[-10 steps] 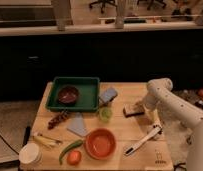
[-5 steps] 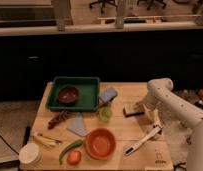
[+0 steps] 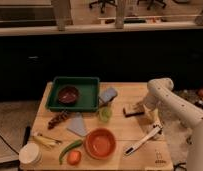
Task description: Wipe red bowl with eraser
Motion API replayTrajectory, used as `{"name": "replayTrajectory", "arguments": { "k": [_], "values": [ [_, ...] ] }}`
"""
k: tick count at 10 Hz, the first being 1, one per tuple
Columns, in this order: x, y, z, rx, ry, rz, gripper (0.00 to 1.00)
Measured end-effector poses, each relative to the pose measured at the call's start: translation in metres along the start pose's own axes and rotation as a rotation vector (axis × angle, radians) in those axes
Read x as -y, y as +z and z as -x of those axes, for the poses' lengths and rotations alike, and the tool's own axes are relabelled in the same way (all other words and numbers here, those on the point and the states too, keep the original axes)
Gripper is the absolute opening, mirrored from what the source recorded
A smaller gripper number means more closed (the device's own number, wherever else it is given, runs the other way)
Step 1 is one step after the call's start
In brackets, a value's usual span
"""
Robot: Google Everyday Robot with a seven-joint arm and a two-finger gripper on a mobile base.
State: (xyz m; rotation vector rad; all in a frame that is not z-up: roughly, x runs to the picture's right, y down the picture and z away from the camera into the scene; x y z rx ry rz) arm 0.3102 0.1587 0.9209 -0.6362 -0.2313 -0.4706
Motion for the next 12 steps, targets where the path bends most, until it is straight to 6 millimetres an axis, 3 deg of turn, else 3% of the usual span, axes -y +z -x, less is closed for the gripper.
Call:
{"name": "replayTrajectory", "arguments": {
  "k": [12],
  "values": [
    [0.0018,0.0014,-0.0015,0.007,0.001,-0.005,0.80]
  ]
}}
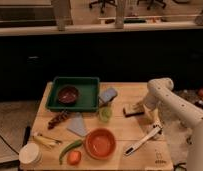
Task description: Wipe red bowl with eraser
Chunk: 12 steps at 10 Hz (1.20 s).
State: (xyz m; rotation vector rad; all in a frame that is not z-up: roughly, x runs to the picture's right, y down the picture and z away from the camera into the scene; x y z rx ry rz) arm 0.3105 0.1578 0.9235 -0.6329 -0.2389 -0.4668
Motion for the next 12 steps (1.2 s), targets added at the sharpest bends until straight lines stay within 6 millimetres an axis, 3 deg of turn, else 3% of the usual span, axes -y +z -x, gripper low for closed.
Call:
{"name": "replayTrajectory", "arguments": {
  "k": [12],
  "values": [
    [-0.0019,-0.0020,-0.0036,0.006,0.001,-0.003,0.80]
  ]
}}
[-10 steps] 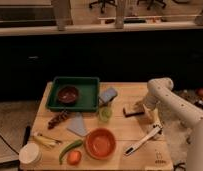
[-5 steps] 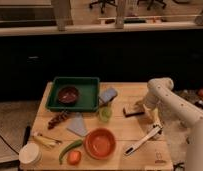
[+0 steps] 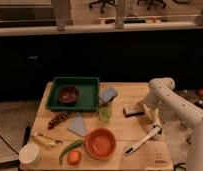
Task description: Wipe red bowl with eraser
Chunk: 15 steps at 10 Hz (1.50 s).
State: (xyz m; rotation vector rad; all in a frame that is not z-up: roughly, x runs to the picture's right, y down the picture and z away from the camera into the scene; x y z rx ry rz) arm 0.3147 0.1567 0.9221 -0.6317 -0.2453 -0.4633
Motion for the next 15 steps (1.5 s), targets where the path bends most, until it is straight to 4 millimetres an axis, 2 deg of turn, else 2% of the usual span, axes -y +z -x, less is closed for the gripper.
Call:
{"name": "replayTrajectory", "arguments": {
  "k": [13,15],
  "values": [
    [0.000,-0.001,0.000,0.000,0.000,-0.001,0.80],
    [-0.002,-0.011,-0.008,0.011,0.014,-0.020,0.80]
  ]
}}
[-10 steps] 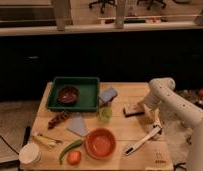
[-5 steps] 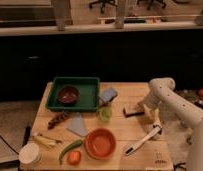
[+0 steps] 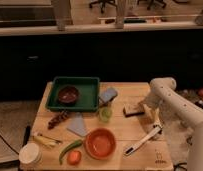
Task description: Wipe red bowl with eraser
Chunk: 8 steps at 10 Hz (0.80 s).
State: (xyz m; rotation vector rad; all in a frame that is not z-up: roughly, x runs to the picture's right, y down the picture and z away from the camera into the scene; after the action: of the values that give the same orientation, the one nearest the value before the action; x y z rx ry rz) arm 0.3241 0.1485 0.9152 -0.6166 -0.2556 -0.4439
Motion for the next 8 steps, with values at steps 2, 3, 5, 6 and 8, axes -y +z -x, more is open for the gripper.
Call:
{"name": "replayTrajectory", "arguments": {
  "k": [2,3,5,6,8],
  "values": [
    [0.0041,-0.0025,-0.0005,0.007,0.005,-0.005,0.78],
    [0.0003,-0.0026,-0.0013,0.006,0.006,-0.001,0.75],
    [-0.0003,-0.0035,0.0007,0.005,-0.001,0.001,0.80],
    [0.0013,-0.0040,0.0027,0.005,-0.004,0.000,0.80],
    [-0.0010,-0.0073,0.0040,-0.004,0.004,0.005,0.80]
  ]
}}
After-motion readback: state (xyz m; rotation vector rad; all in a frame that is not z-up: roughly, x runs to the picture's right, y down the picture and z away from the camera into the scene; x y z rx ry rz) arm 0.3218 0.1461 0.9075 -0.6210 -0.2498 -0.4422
